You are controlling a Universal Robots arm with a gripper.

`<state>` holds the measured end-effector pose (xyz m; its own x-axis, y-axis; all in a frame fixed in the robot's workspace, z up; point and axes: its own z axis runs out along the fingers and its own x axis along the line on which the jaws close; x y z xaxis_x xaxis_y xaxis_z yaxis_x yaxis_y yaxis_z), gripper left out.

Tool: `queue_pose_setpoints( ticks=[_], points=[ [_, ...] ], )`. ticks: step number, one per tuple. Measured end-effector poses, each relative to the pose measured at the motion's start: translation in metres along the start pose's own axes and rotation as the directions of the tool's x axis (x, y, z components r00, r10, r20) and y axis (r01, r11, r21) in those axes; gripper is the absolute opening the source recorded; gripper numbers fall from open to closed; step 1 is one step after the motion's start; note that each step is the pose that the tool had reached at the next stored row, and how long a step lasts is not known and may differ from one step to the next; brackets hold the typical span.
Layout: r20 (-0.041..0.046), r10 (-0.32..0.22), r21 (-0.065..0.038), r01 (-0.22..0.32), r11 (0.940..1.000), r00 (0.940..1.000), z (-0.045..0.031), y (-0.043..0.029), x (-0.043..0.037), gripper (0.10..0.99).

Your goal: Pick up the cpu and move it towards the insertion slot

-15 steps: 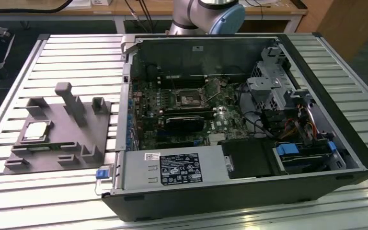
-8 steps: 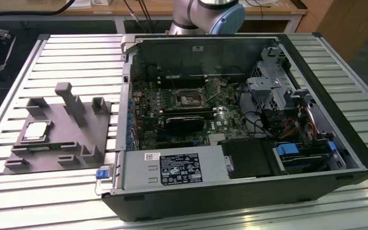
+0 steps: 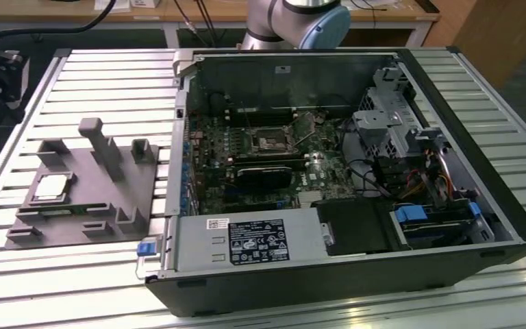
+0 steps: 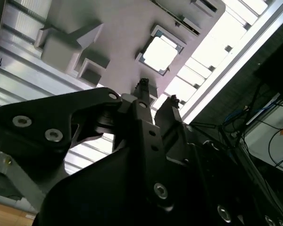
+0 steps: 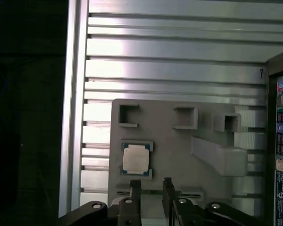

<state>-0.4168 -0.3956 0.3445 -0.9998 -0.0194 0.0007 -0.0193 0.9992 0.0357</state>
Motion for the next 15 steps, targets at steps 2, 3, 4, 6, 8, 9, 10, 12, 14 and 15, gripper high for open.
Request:
queue_pose_setpoints(
  ticks=[2, 3, 4, 6, 8, 9, 10, 12, 14, 15],
  points=[
    [-0.0003, 0.000, 0.000, 0.000, 1.0000, 1.0000, 0.0037, -0.0001, 0.0001, 0.412],
    [-0.0003, 0.000, 0.000, 0.000, 1.0000, 1.0000, 0.0055, -0.0002, 0.0001, 0.412],
    [-0.0003, 0.000, 0.000, 0.000, 1.0000, 1.0000, 0.0073, -0.0003, 0.0001, 0.471],
    [-0.0004, 0.000, 0.000, 0.000, 1.0000, 1.0000, 0.0109, -0.0004, 0.0002, 0.525],
    [-0.0008, 0.000, 0.000, 0.000, 1.0000, 1.0000, 0.0146, -0.0005, 0.0003, 0.643],
    [-0.0010, 0.000, 0.000, 0.000, 1.0000, 1.0000, 0.0164, -0.0006, 0.0003, 0.643],
    [-0.0012, 0.000, 0.000, 0.000, 1.0000, 1.0000, 0.0182, -0.0007, 0.0003, 0.702],
    [-0.0014, 0.000, 0.000, 0.000, 1.0000, 1.0000, 0.0219, -0.0008, 0.0005, 0.761],
    [-0.0015, 0.000, 0.000, 0.000, 1.0000, 1.0000, 0.0255, -0.0009, 0.0009, 0.824],
    [-0.0015, 0.000, 0.000, 0.000, 1.0000, 1.0000, 0.0273, -0.0009, 0.0011, 0.824]
  ],
)
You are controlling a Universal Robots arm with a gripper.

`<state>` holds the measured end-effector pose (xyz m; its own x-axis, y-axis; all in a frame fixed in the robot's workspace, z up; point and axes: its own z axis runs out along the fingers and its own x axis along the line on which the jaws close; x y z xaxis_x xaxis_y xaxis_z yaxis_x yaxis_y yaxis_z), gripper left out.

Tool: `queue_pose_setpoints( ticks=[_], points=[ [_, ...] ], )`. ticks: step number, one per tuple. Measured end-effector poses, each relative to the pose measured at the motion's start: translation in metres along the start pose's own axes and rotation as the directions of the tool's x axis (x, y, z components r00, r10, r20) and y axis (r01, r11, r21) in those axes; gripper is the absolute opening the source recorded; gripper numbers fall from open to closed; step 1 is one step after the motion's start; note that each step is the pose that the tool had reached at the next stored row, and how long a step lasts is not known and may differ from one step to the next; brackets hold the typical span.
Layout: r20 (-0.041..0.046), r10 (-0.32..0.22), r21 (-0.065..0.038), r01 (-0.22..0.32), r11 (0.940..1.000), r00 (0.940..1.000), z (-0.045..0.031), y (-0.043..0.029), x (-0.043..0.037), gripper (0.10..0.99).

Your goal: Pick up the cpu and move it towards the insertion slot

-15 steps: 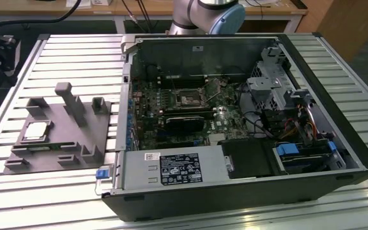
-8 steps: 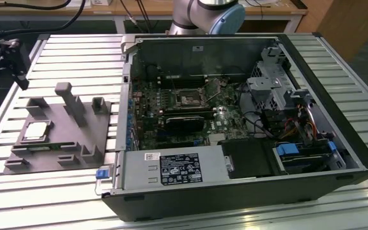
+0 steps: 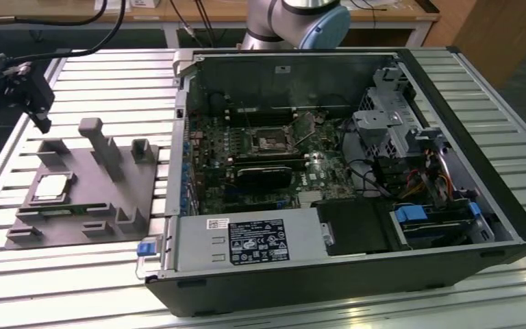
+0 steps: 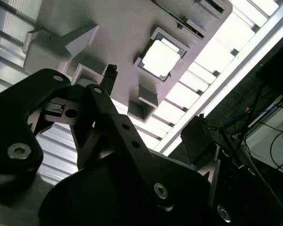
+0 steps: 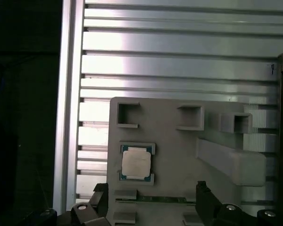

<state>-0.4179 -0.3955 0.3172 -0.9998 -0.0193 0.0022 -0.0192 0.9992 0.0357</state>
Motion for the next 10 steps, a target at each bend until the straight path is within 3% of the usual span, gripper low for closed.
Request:
queue_pose_setpoints(
  ticks=[10],
  points=[
    [0.0000, 0.000, 0.000, 0.000, 1.0000, 1.0000, 0.0182, -0.0007, 0.0073, 0.824]
  ],
)
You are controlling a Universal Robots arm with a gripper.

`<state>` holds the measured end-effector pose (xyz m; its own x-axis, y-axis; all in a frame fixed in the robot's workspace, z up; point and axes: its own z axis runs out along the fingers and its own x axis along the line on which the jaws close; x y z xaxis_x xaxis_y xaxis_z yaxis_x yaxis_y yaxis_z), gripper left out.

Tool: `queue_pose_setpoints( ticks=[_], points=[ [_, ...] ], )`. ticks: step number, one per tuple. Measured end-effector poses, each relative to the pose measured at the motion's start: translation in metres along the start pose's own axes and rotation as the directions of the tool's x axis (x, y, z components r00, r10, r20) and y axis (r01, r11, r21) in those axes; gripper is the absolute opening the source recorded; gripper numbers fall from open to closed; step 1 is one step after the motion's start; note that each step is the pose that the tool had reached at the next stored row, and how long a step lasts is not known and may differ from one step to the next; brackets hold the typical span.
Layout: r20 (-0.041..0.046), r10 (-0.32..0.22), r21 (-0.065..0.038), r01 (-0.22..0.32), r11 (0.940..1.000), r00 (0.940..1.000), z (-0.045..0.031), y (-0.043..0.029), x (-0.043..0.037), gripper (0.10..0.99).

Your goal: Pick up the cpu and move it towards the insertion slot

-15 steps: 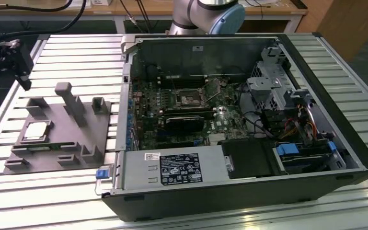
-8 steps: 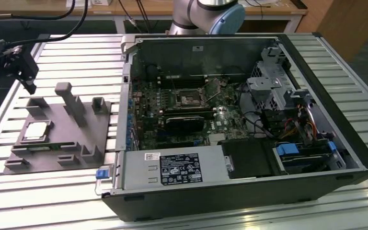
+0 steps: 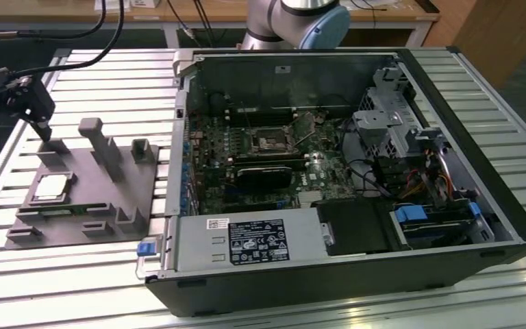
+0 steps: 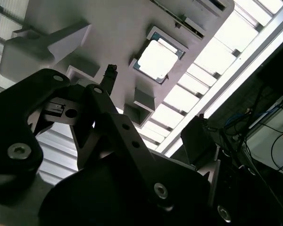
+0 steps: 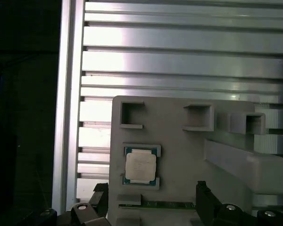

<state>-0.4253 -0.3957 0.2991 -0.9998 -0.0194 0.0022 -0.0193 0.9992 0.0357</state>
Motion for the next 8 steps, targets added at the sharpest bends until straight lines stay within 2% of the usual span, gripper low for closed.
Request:
queue_pose_setpoints(
  ticks=[8],
  points=[
    [-0.0001, 0.000, 0.000, 0.000, 1.0000, 1.0000, 0.0145, -0.0007, 0.0034, 0.824]
  ],
)
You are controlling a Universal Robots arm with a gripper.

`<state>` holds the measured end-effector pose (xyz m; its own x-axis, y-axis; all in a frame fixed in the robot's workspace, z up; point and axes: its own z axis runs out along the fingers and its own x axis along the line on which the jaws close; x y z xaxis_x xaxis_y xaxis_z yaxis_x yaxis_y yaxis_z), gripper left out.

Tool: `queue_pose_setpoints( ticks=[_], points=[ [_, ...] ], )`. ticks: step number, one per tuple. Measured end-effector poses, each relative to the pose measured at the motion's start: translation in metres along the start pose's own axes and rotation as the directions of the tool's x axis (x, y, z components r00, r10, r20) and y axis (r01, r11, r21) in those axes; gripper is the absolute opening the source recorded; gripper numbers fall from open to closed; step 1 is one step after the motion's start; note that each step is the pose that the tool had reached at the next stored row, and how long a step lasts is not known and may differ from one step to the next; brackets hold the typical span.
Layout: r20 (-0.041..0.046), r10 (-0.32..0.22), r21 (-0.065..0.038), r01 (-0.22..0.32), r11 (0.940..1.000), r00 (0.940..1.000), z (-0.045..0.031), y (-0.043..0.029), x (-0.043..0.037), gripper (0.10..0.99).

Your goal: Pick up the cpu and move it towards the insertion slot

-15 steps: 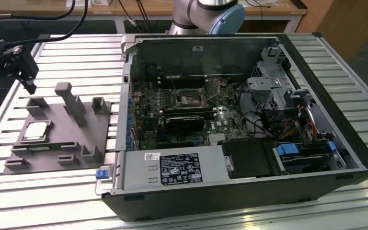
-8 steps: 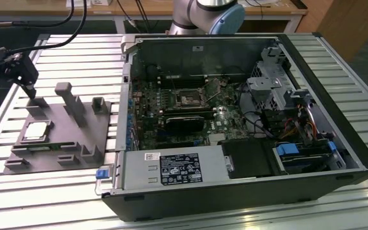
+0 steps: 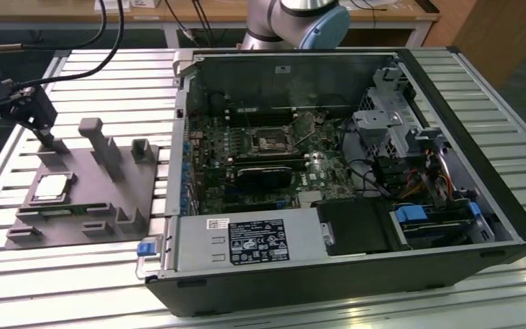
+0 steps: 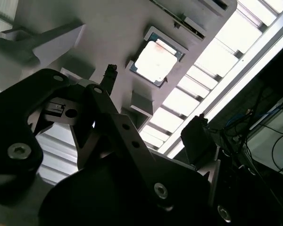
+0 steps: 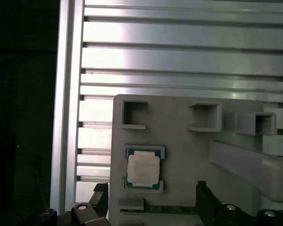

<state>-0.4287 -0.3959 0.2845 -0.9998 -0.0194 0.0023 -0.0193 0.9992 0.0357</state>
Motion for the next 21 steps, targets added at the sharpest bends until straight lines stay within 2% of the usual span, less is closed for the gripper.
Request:
queue_pose_setpoints(
  ticks=[13, 21],
  points=[
    [-0.0024, 0.000, 0.000, 0.000, 1.0000, 1.0000, 0.0203, -0.0009, 0.0011, 0.824],
    [-0.0045, 0.000, 0.000, 0.000, 1.0000, 1.0000, 0.0298, -0.0013, 0.0011, 0.824]
  ],
)
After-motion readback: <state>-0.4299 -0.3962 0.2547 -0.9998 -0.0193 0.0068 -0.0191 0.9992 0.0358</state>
